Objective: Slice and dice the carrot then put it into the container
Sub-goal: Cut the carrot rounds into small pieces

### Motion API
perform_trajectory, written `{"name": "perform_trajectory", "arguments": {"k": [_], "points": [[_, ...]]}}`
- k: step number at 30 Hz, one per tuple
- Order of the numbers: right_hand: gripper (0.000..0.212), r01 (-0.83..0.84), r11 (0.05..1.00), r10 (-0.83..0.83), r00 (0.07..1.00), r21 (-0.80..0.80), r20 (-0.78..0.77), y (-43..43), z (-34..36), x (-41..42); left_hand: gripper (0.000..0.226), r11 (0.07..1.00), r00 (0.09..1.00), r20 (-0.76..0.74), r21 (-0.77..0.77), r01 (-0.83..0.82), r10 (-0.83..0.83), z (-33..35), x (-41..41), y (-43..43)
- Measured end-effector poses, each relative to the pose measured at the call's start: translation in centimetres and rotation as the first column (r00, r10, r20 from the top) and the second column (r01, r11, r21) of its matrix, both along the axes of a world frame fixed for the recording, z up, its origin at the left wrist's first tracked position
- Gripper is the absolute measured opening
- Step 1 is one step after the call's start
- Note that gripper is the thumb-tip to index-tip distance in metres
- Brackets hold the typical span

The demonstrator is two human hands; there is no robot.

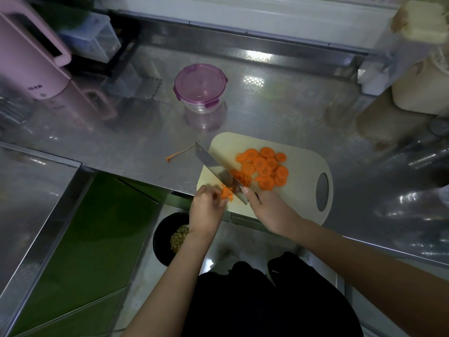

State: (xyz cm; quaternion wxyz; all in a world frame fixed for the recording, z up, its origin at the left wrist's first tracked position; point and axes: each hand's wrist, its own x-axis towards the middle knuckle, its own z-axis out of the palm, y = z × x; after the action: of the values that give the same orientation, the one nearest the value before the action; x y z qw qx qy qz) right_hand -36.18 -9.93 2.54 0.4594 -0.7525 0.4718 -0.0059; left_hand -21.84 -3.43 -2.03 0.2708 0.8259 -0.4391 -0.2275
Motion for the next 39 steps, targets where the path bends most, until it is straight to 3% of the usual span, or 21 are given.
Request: {"name": "perform_trajectory", "arguments": {"k": [9, 15, 33, 39], "points": [[0.06, -0.012, 1.0, 0.01, 0.996, -0.023, -0.089, 0.5, -1.8, 1.1, 0.017, 0.999, 0.999, 0.021, 0.028, -0.026, 0.026, 0.1, -0.3, -0.1], [0.05, -0.066, 0.992, 0.047, 0.984, -0.103, -0.173, 1.2, -2.0, 1.7, 0.014, 0.999, 0.999, 0.027, 0.035, -0.023, 0.022, -0.1, -0.3, -0.2], [0.057, 0.113, 0.993, -0.11, 0.992, -0.045, 0.062, -0.8, -1.6, 2.0, 0.012, 0.999, 1.0, -0.016, -0.036, -0.007, 0.006, -0.5, 0.3, -1.0], [0.053, 0.075, 0.996, -0.071, 0.994, -0.048, 0.087, -0.4, -0.9, 1.2, 0.027, 0.995, 0.998, -0.056, -0.094, -0.018, 0.013, -0.4, 0.6, -0.7]]}}
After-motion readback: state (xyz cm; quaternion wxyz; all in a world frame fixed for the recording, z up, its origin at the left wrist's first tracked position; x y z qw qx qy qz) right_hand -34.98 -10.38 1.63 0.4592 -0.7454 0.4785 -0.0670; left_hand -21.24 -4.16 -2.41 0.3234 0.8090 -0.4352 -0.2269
